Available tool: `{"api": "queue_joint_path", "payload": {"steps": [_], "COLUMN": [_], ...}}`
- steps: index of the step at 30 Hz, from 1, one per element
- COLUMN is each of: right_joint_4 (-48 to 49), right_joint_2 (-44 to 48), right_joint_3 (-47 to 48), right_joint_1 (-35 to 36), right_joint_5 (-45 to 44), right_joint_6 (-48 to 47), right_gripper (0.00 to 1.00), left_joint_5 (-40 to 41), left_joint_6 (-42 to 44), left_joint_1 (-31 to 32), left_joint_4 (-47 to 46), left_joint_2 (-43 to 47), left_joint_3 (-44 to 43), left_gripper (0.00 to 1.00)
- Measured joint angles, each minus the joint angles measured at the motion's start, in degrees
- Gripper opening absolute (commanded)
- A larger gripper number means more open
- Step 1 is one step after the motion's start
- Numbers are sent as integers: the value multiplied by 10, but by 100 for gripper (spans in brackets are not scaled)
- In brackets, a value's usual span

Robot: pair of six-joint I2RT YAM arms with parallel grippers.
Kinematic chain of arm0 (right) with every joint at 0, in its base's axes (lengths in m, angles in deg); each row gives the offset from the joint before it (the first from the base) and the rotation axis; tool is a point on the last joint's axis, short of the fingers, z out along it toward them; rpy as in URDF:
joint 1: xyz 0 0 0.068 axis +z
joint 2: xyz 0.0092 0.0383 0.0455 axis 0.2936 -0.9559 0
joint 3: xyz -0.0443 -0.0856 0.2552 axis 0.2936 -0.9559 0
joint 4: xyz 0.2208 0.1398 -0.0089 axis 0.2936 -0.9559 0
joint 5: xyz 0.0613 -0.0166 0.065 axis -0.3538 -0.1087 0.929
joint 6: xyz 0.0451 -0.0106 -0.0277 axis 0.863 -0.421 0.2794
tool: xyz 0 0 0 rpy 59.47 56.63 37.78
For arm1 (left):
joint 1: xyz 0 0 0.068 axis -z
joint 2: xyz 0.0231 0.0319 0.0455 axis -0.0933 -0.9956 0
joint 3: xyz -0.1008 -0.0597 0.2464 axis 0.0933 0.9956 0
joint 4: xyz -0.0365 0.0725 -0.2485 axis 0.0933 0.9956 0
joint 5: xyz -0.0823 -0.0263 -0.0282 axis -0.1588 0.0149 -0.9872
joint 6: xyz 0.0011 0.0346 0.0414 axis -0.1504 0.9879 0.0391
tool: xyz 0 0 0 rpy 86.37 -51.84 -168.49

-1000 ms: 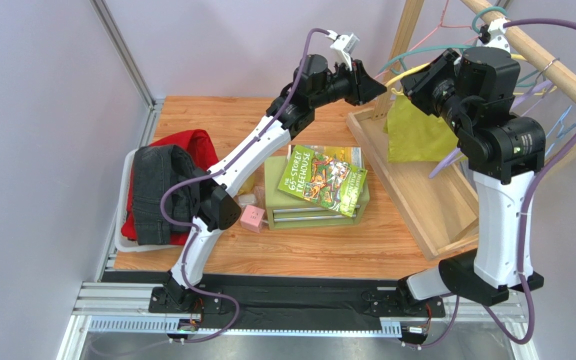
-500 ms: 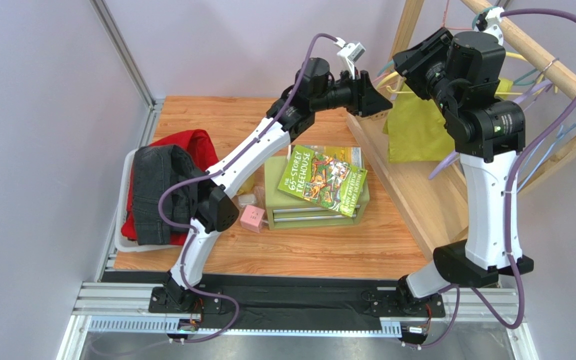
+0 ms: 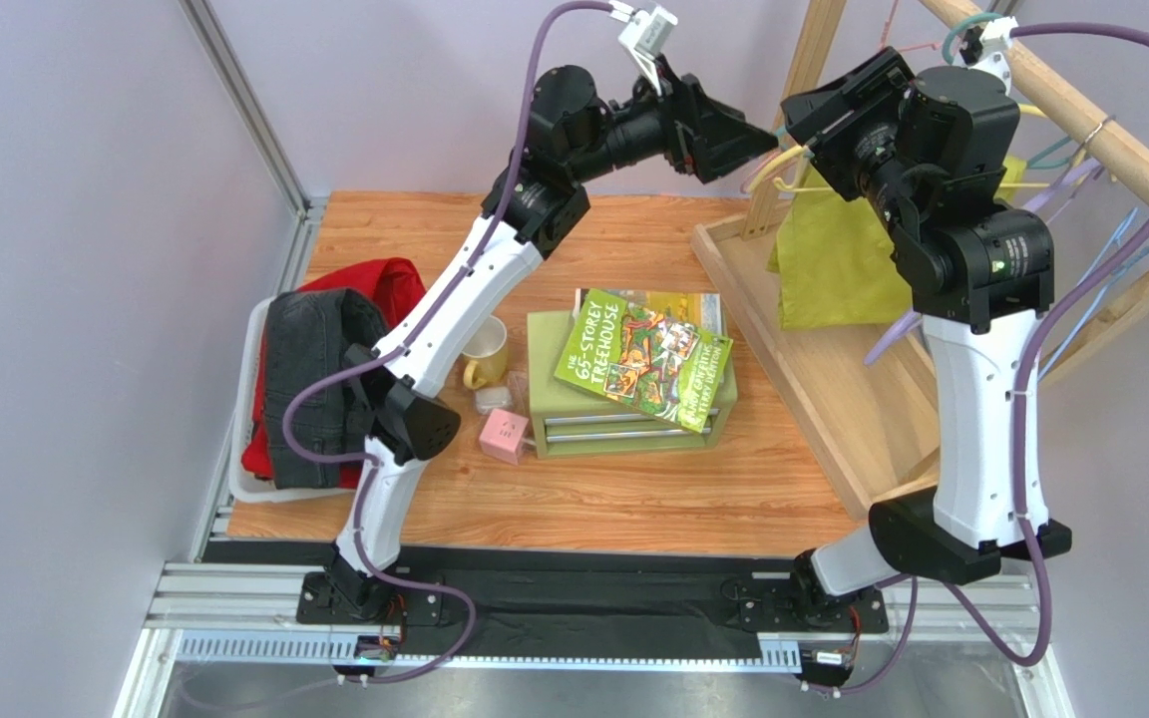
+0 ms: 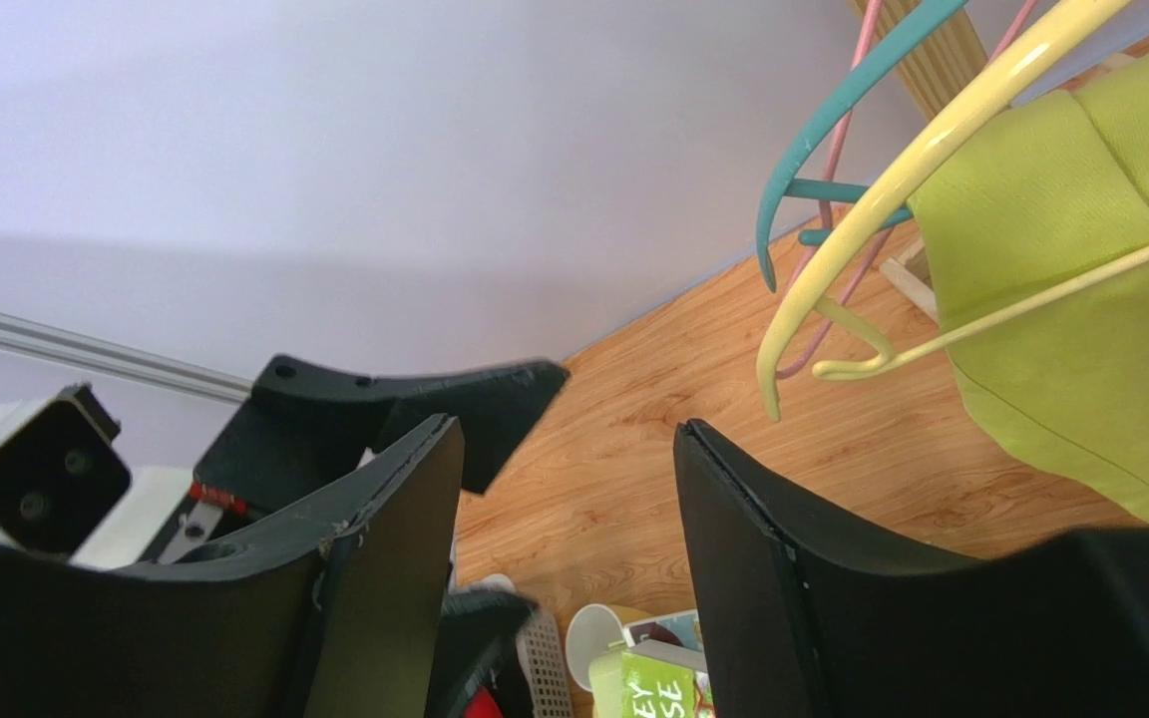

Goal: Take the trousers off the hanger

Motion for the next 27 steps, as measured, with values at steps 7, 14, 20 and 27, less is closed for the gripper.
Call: {"api": "queue_joint_path", "payload": {"steps": [7,14,20,27], "right_joint_4": [13,21,21,16], "right_joint_2": [13,16,11,-19], "right_joint_3": [0,0,0,5], "right_joint_1": [0,0,0,0], "right_joint_5": [5,0,-28,-42], "right_joint_6": [-2,-1,15,38], "right_gripper": [60,55,53,52], "left_joint_5": [7,7,-8,-12], "left_joint_6": [-83,-106,-101,-70], "left_joint_1": [-12,3,25,35], "left_joint_4": [-52,-49,-47,-8], "left_joint_2": [-87,-141,-125,-82], "left_joint_3": [-39,-38,-8,25], "left_gripper": [98,87,73,75]}}
